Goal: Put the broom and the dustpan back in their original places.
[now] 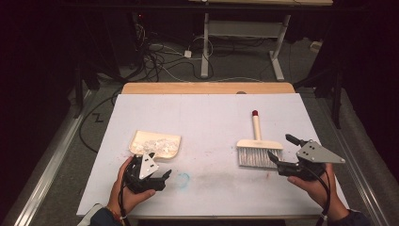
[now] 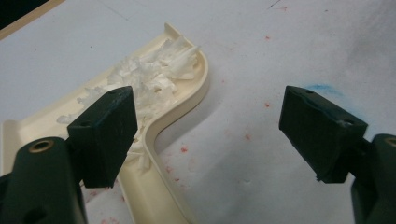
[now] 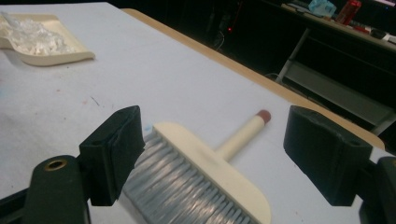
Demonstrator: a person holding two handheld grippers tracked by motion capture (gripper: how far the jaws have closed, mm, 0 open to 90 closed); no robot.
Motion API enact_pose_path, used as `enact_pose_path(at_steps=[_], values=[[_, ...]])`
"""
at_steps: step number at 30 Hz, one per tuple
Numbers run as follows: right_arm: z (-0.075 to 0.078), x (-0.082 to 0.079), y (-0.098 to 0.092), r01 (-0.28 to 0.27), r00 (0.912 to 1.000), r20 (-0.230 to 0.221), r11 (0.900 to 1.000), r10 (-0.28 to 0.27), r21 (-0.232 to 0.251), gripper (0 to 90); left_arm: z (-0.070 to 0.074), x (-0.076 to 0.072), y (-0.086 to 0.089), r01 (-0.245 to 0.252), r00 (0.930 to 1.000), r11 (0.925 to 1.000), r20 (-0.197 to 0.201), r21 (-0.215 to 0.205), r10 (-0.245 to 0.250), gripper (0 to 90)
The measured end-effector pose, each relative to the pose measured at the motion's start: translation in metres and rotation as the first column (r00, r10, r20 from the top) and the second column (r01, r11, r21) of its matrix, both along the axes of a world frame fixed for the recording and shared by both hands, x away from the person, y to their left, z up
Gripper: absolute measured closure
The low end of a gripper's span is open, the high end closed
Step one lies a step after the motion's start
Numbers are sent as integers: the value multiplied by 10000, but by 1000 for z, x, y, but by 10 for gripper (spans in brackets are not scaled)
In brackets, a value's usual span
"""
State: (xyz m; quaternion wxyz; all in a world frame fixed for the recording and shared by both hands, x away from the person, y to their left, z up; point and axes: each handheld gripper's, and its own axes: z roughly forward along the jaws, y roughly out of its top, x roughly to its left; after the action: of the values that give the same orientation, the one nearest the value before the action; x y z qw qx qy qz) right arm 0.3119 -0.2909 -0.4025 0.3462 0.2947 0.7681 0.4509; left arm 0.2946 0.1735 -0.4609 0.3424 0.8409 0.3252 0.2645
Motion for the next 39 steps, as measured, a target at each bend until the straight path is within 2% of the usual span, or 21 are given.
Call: enact_pose_path(at_steps=[4,5,7,8,10,13,15,22,26,31,33,39], values=[[-9,-3,-5,107,9999,55,9996,-106,-263,204,-1,1,-2,52,10000,9999,28,118,-53,189],[-11,-4,-6,136,9999,88,9993,-133,-339,204,-1,1,-2,17,10000,10000,-86,47,-17,189],[-18,-6,-10,158,9999,3,9993,-158,-326,203,-1,2,-3,45,10000,9999,45,128,-46,189],[-21,-7,-11,202,9998,-16,9992,-202,-336,203,-1,2,-4,28,10000,10000,-96,71,-27,189],[-29,-9,-15,354,9994,-55,9987,-356,-369,203,-1,3,-4,41,10000,9997,65,223,-43,189],[-41,-11,-20,368,9980,-506,9990,-380,-236,202,-2,3,-5,0,10000,9999,-38,137,1,189],[-46,-12,-21,503,9961,-700,9980,-529,-378,202,-2,4,-6,-36,10000,9999,-38,146,37,189],[-41,-15,-20,371,9972,-640,9993,-375,-71,194,-1,1,-8,-163,9997,9996,179,239,159,182],[-42,-17,-18,251,9971,-710,9992,-273,-313,196,-1,-1,-8,-107,9995,9994,316,337,96,176],[-40,-21,-11,242,9984,-491,9984,-268,-520,196,-1,-2,-7,-39,9997,9994,251,343,30,176],[-39,-21,-10,430,9982,-386,9964,-459,-728,196,-1,-2,-8,16,9996,9992,278,387,-26,172],[-39,-20,-12,620,9973,-360,9959,-645,-660,198,-2,0,-9,36,9998,9993,212,384,-44,166]])
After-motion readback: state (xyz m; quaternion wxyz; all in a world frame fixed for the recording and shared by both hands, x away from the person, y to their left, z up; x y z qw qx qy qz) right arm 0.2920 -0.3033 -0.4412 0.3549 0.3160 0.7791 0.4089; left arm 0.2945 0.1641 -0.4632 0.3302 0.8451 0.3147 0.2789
